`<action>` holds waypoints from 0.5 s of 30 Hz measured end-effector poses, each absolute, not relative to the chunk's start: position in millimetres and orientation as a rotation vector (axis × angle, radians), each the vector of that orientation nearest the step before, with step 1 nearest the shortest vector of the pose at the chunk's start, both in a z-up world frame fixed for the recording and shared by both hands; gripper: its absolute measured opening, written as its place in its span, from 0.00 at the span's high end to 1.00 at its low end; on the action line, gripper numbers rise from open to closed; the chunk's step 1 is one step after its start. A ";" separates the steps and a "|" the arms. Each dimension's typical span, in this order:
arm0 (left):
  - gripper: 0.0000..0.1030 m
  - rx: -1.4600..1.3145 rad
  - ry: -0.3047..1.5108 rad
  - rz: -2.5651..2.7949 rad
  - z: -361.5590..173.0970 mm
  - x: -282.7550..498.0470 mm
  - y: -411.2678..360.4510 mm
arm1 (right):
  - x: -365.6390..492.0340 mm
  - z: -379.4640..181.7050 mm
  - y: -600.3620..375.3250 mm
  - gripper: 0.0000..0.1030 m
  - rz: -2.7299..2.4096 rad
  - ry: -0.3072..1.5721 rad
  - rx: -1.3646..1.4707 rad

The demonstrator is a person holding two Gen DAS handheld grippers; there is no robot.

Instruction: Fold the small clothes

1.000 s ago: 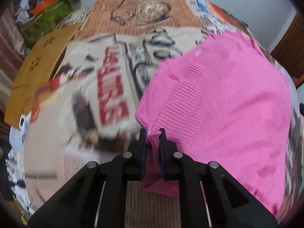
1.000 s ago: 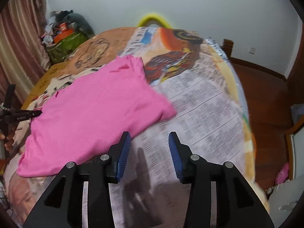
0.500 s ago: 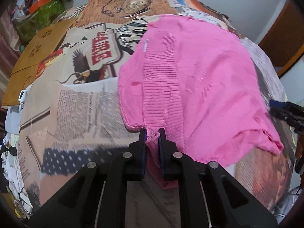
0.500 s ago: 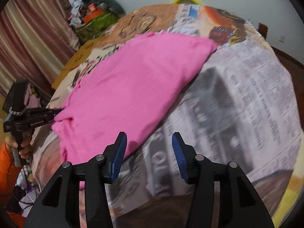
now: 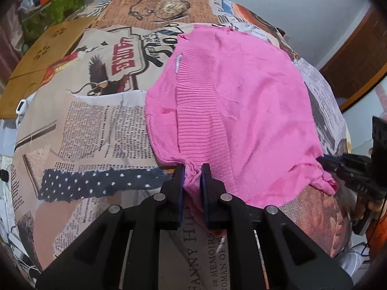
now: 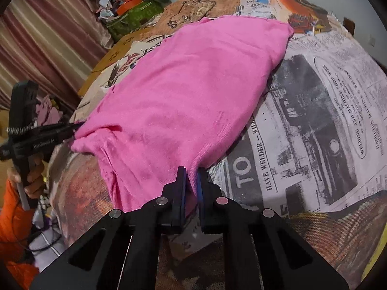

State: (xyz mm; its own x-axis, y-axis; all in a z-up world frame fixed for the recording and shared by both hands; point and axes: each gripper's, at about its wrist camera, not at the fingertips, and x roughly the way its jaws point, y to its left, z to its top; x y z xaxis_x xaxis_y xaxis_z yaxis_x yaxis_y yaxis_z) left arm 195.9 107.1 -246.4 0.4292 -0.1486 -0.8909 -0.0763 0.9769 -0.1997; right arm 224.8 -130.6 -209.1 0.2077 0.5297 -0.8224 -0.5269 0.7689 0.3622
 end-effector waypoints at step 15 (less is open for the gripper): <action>0.85 -0.214 1.098 0.018 -232.1 196.5 125.6 | 229.9 -218.1 -167.4 0.98 0.578 1.109 -0.167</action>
